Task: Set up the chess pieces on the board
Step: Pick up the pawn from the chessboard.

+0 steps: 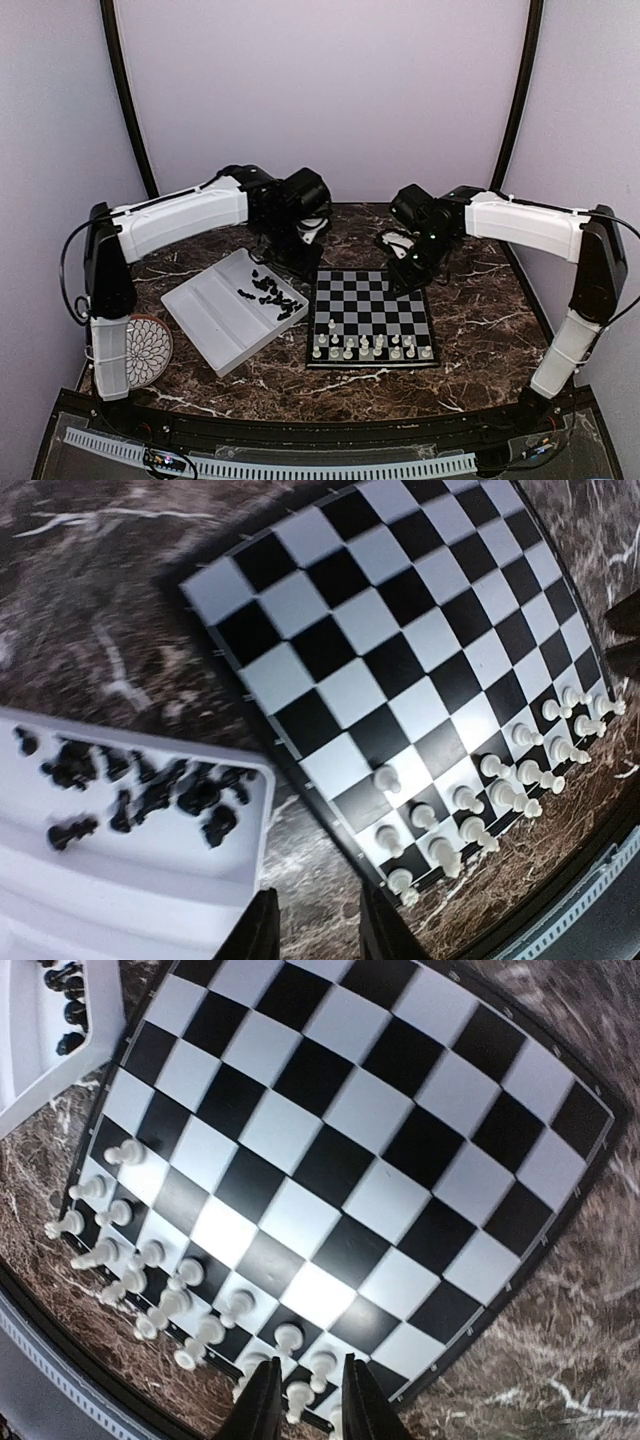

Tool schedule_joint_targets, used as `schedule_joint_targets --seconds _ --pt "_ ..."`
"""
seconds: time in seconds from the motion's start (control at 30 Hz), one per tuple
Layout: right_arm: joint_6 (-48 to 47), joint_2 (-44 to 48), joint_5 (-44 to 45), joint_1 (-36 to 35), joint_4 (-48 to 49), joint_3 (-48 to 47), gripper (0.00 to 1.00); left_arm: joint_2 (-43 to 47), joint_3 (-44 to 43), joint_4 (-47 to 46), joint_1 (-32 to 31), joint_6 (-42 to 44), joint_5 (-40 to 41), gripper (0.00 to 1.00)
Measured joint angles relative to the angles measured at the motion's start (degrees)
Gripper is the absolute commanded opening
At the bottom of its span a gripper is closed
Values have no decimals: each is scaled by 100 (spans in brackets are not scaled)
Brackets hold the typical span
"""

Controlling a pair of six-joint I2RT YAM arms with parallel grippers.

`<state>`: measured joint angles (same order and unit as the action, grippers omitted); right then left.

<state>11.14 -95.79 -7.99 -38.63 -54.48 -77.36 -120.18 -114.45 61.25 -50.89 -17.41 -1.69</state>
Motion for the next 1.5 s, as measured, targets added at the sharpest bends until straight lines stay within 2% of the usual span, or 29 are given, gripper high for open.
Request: schedule_joint_targets --seconds 0.17,0.27,0.43,0.77,1.0,1.27,1.5 --pt "-13 -876 -96 -472 179 -953 25 1799 1364 -498 570 -278 297 30" --pt "-26 -1440 -109 -723 179 -1587 26 2811 2135 -940 658 -291 511 33" --pt "-59 -2343 -50 -1060 83 -2514 29 3670 2833 -1257 562 -330 837 33" --pt "-57 -2931 -96 -1401 -173 -2791 29 3748 3355 -1322 566 -404 1045 33" --pt "-44 -3132 -74 -1425 -295 -2885 21 3748 3355 -1322 566 -400 1084 33" --pt "-13 -3241 11 -1425 -494 -3058 1 3731 3355 -1322 566 -339 1123 33" --pt "-13 -3174 170 -1423 -645 -2999 0 3591 3342 -1325 566 -291 1121 33"
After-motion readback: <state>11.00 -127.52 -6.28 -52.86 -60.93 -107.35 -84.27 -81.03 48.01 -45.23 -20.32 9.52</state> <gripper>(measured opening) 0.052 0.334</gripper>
